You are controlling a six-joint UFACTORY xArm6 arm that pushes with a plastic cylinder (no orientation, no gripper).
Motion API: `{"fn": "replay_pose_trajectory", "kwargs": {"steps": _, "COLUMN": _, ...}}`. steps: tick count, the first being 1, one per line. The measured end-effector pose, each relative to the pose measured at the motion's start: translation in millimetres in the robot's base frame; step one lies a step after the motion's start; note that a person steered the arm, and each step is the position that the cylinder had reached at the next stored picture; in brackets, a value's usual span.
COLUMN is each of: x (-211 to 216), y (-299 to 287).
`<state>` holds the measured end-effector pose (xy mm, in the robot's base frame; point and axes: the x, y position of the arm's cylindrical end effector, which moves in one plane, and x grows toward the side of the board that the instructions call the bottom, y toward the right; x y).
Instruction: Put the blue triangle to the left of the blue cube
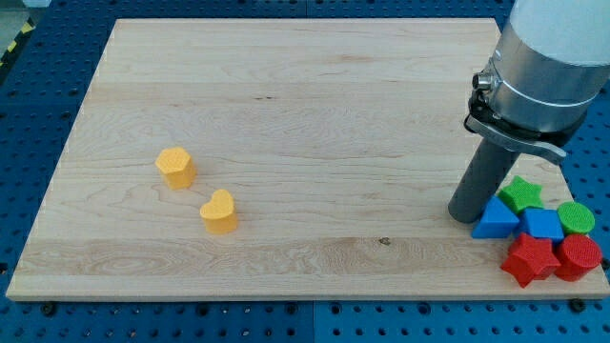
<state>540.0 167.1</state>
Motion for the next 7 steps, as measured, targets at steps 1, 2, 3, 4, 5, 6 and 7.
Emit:
{"fn": "replay_pose_trajectory", "kwargs": {"steps": 1, "x": -5.2, "y": -5.5}}
{"fn": "replay_pose_trajectory", "kwargs": {"steps": 2, "x": -23.6, "y": -24.9}}
{"fn": "replay_pose_trajectory", "kwargs": {"steps": 3, "x": -43.7, "y": -47.6}}
{"fn": "replay_pose_trajectory", "kwargs": {"steps": 4, "x": -63.9, "y": -71.4}}
{"fn": "replay_pose_trajectory", "kwargs": {"steps": 5, "x": -79.5, "y": -95.6}}
{"fn": "replay_pose_trajectory", "kwargs": {"steps": 6, "x": -92.6, "y": -121.2}}
{"fn": "replay_pose_trajectory", "kwargs": {"steps": 7, "x": -104.3, "y": -147.0}}
